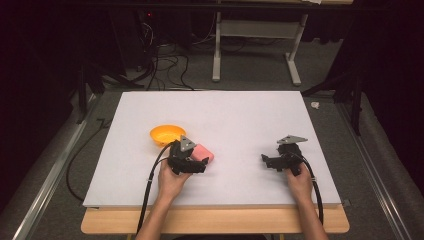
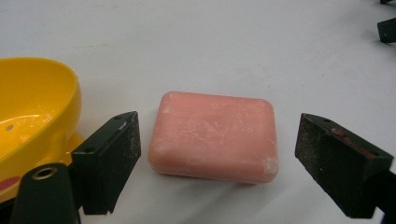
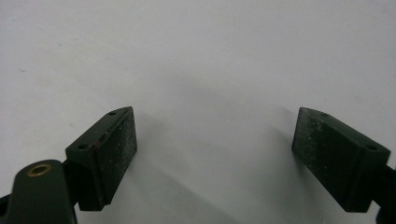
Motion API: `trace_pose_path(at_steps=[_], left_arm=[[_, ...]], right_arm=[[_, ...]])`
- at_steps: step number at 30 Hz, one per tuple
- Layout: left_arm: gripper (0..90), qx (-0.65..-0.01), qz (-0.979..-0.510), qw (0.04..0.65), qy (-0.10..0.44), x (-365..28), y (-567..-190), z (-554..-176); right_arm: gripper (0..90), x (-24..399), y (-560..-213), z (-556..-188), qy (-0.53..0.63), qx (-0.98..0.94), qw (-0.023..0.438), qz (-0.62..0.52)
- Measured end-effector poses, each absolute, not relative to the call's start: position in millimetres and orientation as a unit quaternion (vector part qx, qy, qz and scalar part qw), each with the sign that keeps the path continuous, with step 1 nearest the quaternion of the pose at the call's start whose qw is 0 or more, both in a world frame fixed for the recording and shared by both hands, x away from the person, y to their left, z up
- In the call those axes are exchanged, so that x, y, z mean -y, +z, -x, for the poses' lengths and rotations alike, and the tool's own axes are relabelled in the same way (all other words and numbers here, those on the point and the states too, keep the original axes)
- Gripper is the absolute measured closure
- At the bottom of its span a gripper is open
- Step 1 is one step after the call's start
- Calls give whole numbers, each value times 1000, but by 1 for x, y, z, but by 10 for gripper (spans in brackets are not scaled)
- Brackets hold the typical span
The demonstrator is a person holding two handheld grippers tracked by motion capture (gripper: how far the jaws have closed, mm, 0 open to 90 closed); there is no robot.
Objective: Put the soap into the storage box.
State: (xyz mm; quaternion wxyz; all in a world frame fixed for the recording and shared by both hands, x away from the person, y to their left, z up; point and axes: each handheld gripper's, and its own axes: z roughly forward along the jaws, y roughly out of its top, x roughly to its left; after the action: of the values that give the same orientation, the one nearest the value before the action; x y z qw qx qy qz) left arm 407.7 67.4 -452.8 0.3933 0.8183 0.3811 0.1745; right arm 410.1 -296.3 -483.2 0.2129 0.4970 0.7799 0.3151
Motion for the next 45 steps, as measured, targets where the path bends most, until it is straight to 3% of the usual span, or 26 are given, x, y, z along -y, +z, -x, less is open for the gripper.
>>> trace_pose_path(at_steps=[26, 45], left_arm=[[61, -394, -828, 359, 174, -48, -473, -429], [132, -394, -835, 343, 171, -43, -483, -429]], right_arm=[[146, 296, -483, -410, 315, -780, 213, -497], [146, 296, -483, -410, 315, -780, 214, -496]])
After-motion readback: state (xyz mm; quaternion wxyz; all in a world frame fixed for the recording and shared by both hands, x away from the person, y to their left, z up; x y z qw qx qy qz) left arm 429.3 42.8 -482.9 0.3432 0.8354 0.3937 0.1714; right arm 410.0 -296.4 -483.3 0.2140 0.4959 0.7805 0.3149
